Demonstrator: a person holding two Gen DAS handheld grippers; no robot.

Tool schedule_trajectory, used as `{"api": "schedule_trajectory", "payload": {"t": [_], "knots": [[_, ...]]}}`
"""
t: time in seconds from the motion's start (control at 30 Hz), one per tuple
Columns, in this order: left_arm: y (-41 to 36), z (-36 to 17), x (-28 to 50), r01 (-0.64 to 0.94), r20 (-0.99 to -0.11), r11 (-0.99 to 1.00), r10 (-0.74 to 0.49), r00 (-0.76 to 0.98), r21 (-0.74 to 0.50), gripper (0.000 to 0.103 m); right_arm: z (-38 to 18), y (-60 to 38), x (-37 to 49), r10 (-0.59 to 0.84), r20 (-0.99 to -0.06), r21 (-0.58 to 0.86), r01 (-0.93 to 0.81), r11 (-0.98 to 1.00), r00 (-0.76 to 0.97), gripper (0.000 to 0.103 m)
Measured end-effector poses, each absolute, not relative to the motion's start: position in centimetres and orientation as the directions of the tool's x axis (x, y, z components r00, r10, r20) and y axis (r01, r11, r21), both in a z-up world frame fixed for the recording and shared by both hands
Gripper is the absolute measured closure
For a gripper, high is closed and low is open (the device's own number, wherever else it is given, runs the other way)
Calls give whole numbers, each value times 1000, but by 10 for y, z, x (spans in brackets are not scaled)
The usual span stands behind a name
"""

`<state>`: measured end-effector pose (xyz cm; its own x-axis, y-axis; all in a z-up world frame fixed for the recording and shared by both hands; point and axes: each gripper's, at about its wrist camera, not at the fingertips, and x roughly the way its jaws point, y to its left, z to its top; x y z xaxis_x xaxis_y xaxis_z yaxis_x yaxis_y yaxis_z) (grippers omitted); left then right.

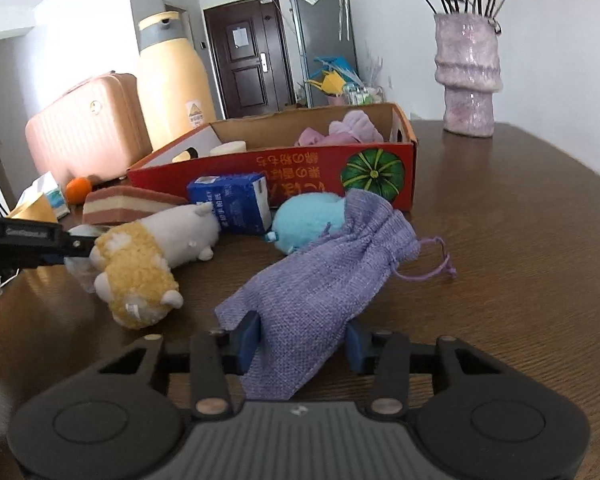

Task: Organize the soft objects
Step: 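Grasp the clear plastic bag with the left tool while the right tool grasps the lavender pouch, then carry the plastic bag into the box with the left tool while the right tool drops the pouch there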

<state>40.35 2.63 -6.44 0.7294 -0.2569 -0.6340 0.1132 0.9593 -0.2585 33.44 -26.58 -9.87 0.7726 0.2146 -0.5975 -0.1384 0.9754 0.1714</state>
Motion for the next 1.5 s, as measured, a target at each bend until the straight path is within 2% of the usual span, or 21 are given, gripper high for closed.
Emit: {"api": "schedule_trajectory", "payload": {"t": [0.13,0.37,0.7,0.9,1.23,1.5], "knots": [[33,-62,374,78,-635,960,-238,735,-270,65,-92,-266,321,218,-588,166,-147,975,779,71],[41,-50,316,69,-607,960,-227,761,-272,66,-68,-271,273,213,-523,145,-160,976,825,72],[27,8,227,155,-445,954,-259,857,-258,66,-25,-277,183,219,-384,129,-182,975,897,72],[22,23,185,180,-386,949,-272,882,-257,66,-15,-280,147,224,-333,132,-190,973,916,72],[18,36,180,199,-344,950,-275,898,-239,66,-4,-278,145,226,-308,107,-203,973,924,72],[9,68,236,224,-296,965,-256,920,-135,65,24,-271,200,249,-295,15,-256,966,923,71]]}}
